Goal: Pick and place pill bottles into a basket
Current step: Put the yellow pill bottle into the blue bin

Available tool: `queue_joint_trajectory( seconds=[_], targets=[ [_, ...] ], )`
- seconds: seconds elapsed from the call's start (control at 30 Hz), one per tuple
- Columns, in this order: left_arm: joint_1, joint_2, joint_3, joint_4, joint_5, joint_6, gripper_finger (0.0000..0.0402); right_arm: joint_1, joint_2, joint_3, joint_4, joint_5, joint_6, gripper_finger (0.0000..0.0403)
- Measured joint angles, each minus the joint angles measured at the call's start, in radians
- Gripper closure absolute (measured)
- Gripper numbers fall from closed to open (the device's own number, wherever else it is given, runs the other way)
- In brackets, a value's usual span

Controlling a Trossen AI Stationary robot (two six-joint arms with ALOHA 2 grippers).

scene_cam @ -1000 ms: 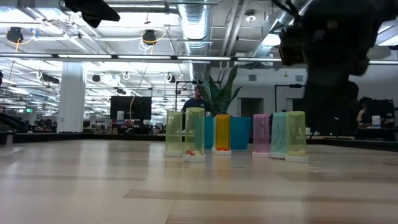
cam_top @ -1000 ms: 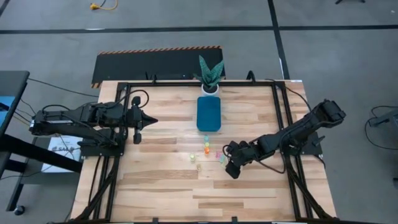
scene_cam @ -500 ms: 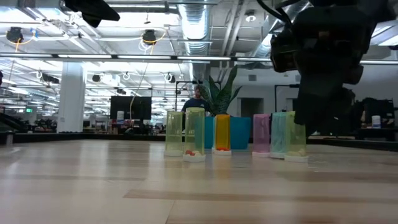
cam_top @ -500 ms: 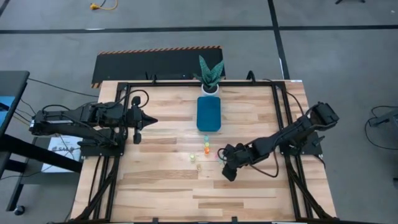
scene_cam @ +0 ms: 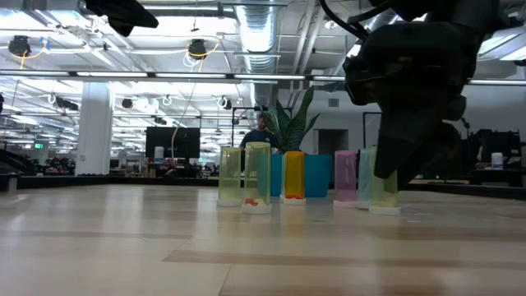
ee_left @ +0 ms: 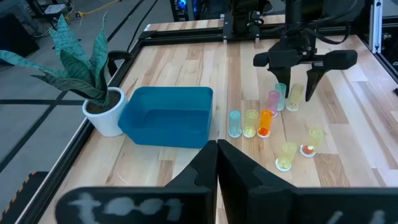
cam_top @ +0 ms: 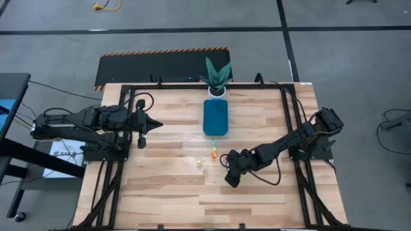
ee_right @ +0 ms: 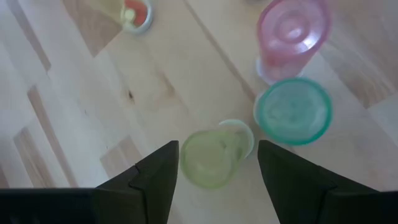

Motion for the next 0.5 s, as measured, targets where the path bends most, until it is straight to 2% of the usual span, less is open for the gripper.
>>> queue_joint_trajectory(
  seconds=[0.5],
  targets=[
    [0.0,0.0,0.0,-0.016,0.0,-0.003,0.0401,-0.015,-0.001,0.0,0.0,-0.002,0.02,0.0192]
  ],
)
